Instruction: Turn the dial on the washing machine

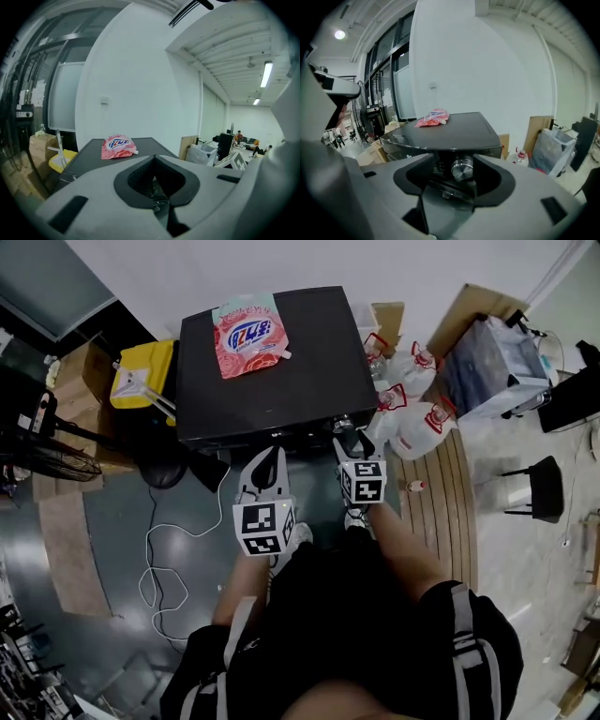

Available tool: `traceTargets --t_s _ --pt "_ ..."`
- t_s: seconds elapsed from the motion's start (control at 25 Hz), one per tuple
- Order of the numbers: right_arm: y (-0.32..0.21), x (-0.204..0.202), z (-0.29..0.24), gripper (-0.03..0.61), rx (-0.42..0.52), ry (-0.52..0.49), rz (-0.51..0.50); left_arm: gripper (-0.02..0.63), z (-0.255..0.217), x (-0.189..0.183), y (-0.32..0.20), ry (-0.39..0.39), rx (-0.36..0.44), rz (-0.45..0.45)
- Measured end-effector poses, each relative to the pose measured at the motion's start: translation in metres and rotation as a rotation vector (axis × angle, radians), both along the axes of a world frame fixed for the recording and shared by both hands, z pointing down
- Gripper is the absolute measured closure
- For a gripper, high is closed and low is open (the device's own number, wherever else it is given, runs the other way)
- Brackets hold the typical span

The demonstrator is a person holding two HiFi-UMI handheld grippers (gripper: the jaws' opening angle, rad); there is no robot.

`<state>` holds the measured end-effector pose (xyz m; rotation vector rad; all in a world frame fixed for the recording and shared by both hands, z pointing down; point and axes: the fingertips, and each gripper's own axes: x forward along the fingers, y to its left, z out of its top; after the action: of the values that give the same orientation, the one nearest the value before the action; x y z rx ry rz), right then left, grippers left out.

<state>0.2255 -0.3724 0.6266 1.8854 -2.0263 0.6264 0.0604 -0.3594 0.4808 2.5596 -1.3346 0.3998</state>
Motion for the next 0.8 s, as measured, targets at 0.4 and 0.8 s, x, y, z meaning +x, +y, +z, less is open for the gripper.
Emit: traceTargets --t_s 0.4,0.8 --pt "-0.029 0.011 0.060 0.322 -0.115 0.046 -0.010 0.618 0.015 -0.018 0.014 -0.049 -0.034 -0.129" --pt "-0.041 0.014 0.094 0.321 -0.194 0.087 0.036 0.618 0.020 -0.030 0.023 -0.083 -0.046 -0.195"
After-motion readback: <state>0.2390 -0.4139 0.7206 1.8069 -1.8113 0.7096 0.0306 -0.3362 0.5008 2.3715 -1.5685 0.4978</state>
